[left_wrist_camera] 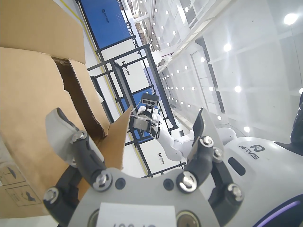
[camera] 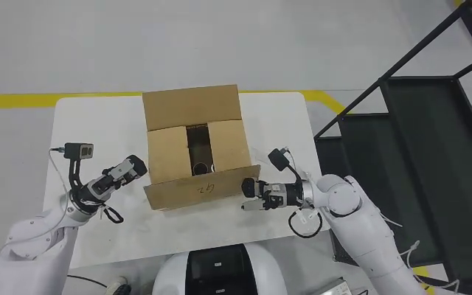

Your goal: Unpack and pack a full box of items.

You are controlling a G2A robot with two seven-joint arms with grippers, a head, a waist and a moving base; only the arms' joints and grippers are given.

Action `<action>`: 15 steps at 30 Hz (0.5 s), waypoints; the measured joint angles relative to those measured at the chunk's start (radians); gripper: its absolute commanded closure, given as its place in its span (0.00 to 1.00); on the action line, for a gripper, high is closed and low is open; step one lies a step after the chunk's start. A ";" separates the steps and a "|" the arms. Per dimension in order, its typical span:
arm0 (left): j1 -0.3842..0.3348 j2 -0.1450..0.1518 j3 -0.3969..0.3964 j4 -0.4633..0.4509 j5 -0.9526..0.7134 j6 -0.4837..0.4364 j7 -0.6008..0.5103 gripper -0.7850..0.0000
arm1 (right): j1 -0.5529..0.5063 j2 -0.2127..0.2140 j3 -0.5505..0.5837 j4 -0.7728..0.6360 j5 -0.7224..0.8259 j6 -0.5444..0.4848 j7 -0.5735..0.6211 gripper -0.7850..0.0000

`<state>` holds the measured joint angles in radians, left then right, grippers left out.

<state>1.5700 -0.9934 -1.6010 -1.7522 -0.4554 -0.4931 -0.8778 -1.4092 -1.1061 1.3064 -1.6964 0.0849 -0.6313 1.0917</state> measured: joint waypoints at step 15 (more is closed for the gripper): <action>-0.145 0.002 0.019 0.104 0.066 0.035 -0.014 0.00 | 0.187 -0.019 -0.142 0.097 -0.093 0.201 -0.087 0.00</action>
<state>1.4246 -0.9917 -1.5817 -1.6482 -0.3894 -0.4581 -0.8919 -1.2220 -1.1249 1.1649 -1.5994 -0.0085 -0.4303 1.0043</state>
